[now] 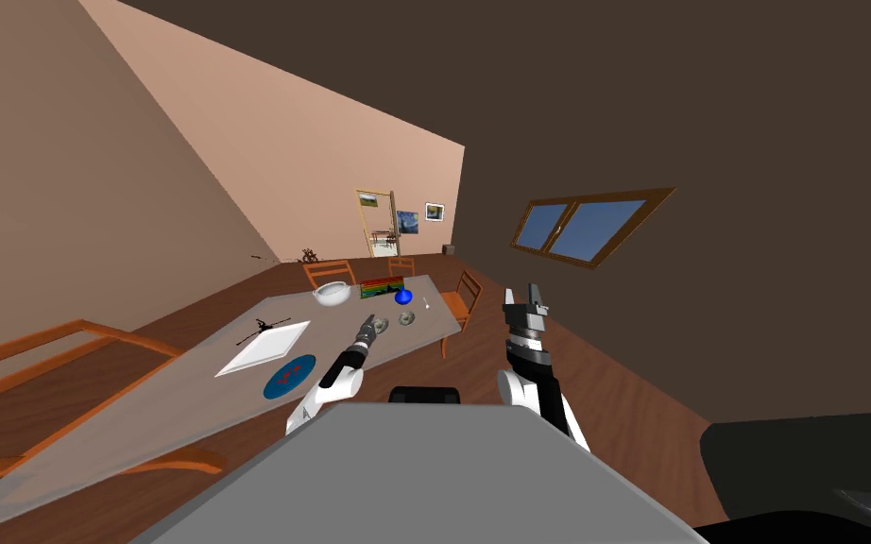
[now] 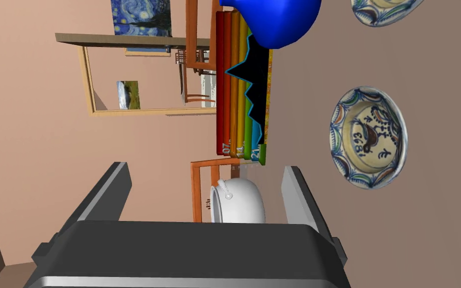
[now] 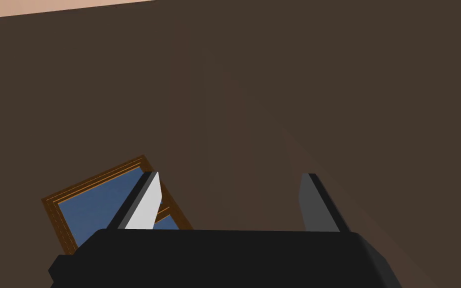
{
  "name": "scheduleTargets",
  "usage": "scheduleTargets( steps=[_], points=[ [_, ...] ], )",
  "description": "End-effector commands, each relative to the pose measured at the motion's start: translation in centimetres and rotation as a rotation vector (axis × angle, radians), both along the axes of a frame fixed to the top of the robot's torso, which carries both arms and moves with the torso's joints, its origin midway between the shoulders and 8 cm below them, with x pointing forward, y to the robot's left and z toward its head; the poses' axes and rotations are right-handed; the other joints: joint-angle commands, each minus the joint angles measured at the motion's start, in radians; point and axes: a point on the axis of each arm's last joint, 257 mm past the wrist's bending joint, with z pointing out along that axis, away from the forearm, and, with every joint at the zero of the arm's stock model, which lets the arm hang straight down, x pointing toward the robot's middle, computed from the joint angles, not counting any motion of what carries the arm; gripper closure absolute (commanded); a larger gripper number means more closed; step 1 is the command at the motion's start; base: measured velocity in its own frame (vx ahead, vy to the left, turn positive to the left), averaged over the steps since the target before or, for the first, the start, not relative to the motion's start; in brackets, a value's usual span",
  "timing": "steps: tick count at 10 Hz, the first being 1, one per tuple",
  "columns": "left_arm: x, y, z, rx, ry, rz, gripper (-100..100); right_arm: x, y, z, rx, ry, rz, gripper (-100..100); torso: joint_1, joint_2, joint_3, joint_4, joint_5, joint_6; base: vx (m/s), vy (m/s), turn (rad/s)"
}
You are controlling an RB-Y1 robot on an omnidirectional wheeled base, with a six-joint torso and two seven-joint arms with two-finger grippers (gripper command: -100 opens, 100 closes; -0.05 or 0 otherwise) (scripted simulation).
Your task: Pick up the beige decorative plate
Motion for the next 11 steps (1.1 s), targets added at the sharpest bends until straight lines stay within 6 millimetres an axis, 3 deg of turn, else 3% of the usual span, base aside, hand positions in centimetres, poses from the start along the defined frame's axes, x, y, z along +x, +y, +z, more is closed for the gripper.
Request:
scheduleTargets(
  steps=[1,3,6,11],
  points=[
    [0.5,0.0,-1.6,-0.023,0.043,0.003,-100,0.0,0.0,0.0,0.000,0.000,0.000,0,0.000,0.000,0.000,0.000,0.000,0.000,-0.023,0.027,-0.147],
    [0.1,0.6,-4.5,-0.043,0.113,0.015,-100,0.0,0.0,0.0,0.000,0.000,0.000,0,0.000,0.000,0.000,0.000,0.000,0.000,-0.019,0.026,-0.167],
    [-0.1,1.1,-6.3,-0.060,0.162,0.024,-100,0.0,0.0,0.0,0.000,0.000,0.000,0,-0.001,-0.001,0.000,0.000,0.000,0.000,-0.012,0.017,-0.065],
    [-1.7,2.7,-11.4,-0.092,0.295,0.058,-100,0.0,0.0,0.0,0.000,0.000,0.000,0,0.001,0.000,0.000,0.000,0.000,0.000,-0.018,0.027,-0.119]
  ],
)
